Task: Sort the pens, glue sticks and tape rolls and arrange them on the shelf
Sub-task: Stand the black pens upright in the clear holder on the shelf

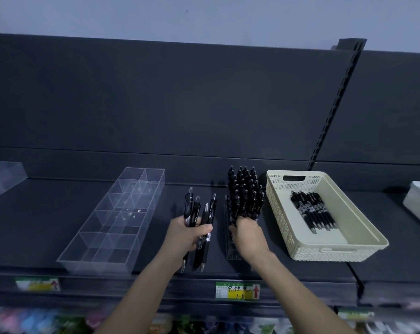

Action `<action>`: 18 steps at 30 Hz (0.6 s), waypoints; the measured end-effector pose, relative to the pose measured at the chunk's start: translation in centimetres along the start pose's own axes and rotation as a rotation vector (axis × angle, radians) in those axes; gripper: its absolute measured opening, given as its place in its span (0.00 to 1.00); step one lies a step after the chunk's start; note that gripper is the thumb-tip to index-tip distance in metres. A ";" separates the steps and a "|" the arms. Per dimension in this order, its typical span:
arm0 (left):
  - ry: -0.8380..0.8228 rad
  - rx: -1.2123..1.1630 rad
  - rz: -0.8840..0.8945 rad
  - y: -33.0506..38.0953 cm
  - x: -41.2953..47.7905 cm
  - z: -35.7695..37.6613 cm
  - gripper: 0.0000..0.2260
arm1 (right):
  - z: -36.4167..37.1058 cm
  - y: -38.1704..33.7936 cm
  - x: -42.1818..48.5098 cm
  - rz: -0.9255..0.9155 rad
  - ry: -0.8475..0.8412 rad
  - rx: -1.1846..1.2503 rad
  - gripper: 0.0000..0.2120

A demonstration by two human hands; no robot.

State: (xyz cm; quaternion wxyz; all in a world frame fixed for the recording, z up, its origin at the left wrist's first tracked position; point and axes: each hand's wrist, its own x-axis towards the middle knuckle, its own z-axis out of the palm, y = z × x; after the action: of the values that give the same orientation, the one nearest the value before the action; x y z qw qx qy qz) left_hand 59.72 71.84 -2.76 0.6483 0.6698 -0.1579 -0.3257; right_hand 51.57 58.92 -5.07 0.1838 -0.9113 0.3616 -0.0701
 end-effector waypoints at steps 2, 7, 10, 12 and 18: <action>-0.008 0.007 0.005 0.1 -0.1 0.0 0.12 | -0.2 0.2 -0.4 -0.002 0.016 0.060 0.11; -0.029 0.013 0.000 0.3 0.0 0.2 0.06 | -1.9 0.7 -2.1 -0.089 0.205 0.408 0.07; -0.078 0.025 0.007 0.3 0.0 1.1 0.06 | -3.4 -0.3 -2.6 -0.070 0.056 0.757 0.05; -0.112 0.040 0.025 0.3 -0.1 1.9 0.07 | -3.9 -0.7 -2.6 -0.062 -0.038 0.881 0.13; -0.070 0.049 0.013 0.3 0.2 1.7 0.10 | -5.4 1.1 -2.8 0.027 -0.009 0.983 0.11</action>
State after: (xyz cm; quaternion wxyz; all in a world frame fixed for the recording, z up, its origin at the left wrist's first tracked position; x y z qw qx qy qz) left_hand 58.86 70.42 -2.45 0.6280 0.6725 -0.1929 -0.3408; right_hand 47.42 58.55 -0.48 0.5948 -0.7121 0.2967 -0.2261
